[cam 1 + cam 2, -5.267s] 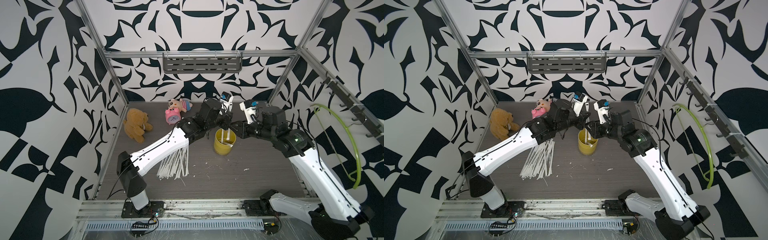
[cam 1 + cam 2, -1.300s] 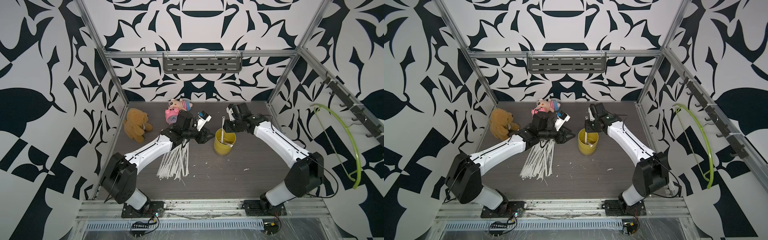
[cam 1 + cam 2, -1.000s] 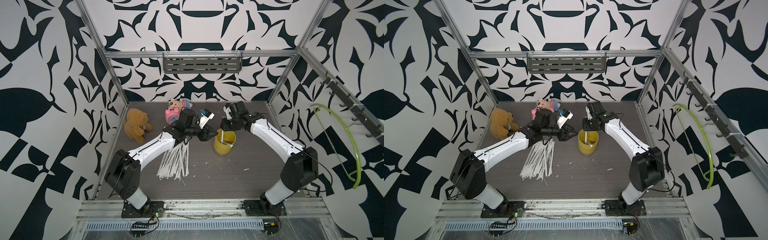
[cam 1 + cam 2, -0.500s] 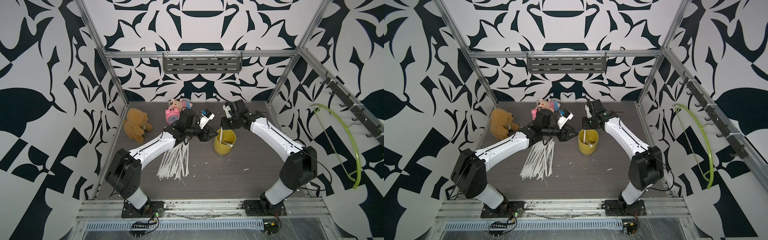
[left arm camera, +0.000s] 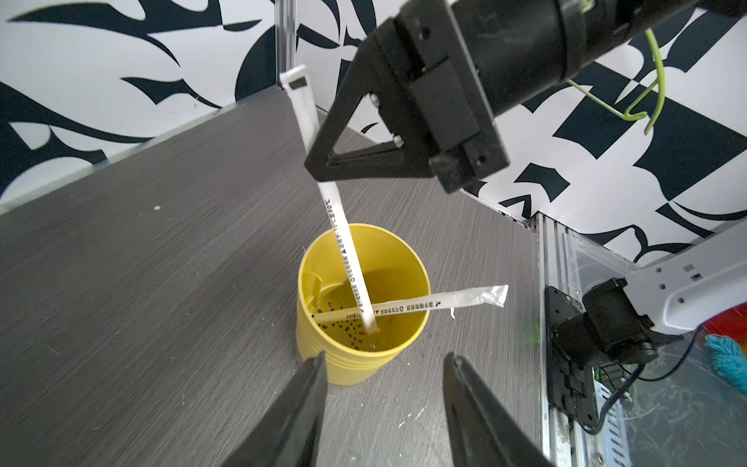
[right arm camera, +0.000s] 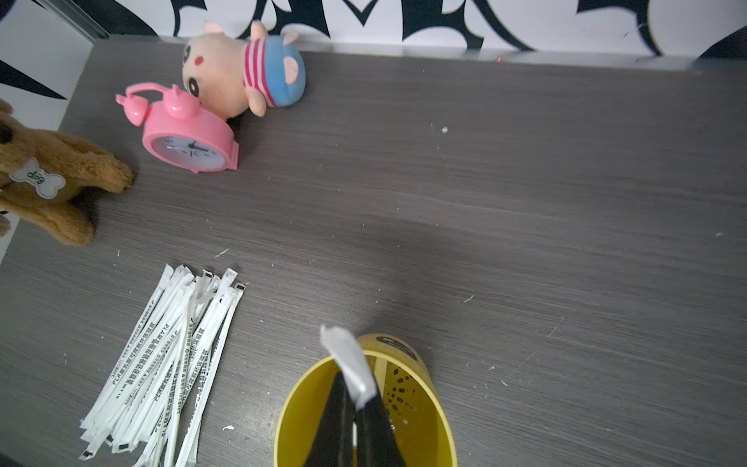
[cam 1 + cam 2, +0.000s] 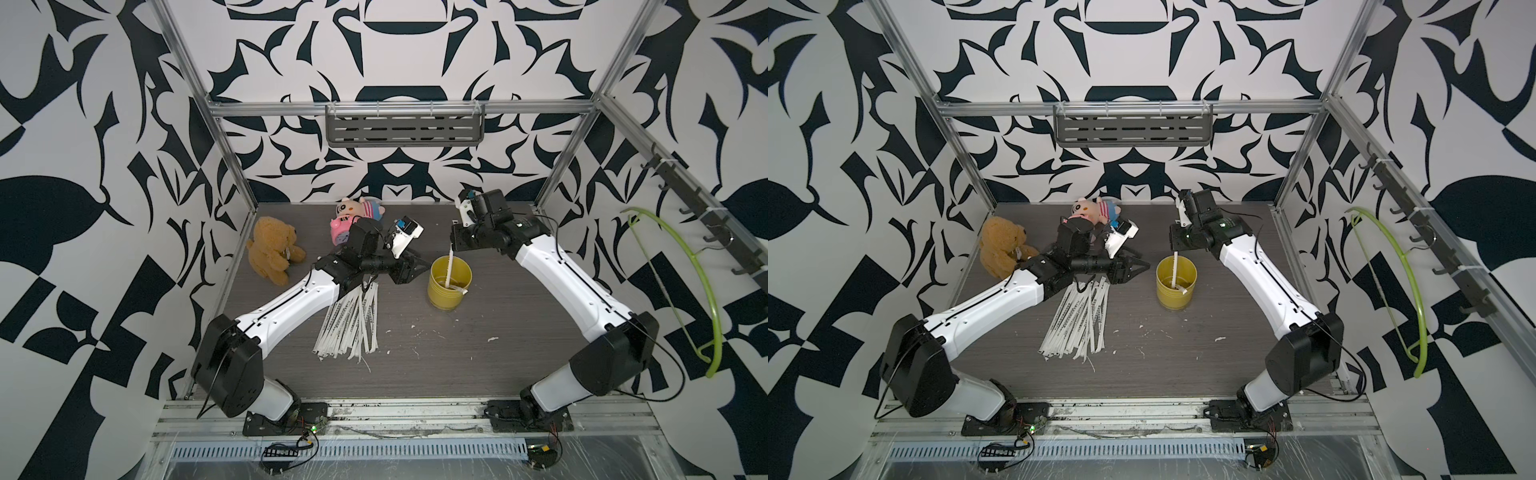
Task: Take the straws out of the storage container
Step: Pick up the straw from the container, then place the straw at the center of the board.
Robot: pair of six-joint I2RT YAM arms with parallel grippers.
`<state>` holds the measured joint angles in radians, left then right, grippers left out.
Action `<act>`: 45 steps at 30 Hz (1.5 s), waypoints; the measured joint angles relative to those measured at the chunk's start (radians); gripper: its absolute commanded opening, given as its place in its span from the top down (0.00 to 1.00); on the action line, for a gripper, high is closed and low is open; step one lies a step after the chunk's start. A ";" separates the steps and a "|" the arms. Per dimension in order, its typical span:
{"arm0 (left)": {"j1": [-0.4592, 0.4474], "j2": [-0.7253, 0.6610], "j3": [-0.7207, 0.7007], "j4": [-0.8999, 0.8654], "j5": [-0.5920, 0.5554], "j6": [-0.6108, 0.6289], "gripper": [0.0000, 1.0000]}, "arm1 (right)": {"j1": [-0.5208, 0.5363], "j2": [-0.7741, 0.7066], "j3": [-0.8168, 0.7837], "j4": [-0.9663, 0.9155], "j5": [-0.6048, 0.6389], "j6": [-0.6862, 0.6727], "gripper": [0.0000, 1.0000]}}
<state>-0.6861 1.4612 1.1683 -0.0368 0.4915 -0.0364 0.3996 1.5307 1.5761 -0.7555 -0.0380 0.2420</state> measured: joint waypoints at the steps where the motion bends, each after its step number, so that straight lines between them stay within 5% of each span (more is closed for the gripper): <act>1: 0.000 -0.013 -0.004 -0.002 -0.003 0.001 0.47 | 0.001 -0.008 0.018 -0.012 0.012 -0.005 0.96; 10: 0.000 -0.112 -0.017 -0.068 -0.028 -0.026 0.47 | 0.023 -0.047 0.218 -0.149 0.030 -0.006 0.97; 22: -0.001 -0.392 -0.032 -0.303 -0.092 -0.102 0.47 | 0.277 -0.010 0.303 -0.201 -0.235 0.130 0.98; 33: -0.001 -0.630 -0.161 -0.583 -0.216 -0.200 0.46 | 0.386 0.241 0.127 0.016 -0.378 0.337 0.98; 45: -0.001 -0.767 -0.222 -0.651 -0.302 -0.236 0.43 | 0.386 0.632 0.293 0.079 -0.493 0.447 0.97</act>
<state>-0.6868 0.6945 0.9466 -0.6880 0.1894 -0.2726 0.7853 2.1628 1.8687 -0.6762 -0.5312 0.6895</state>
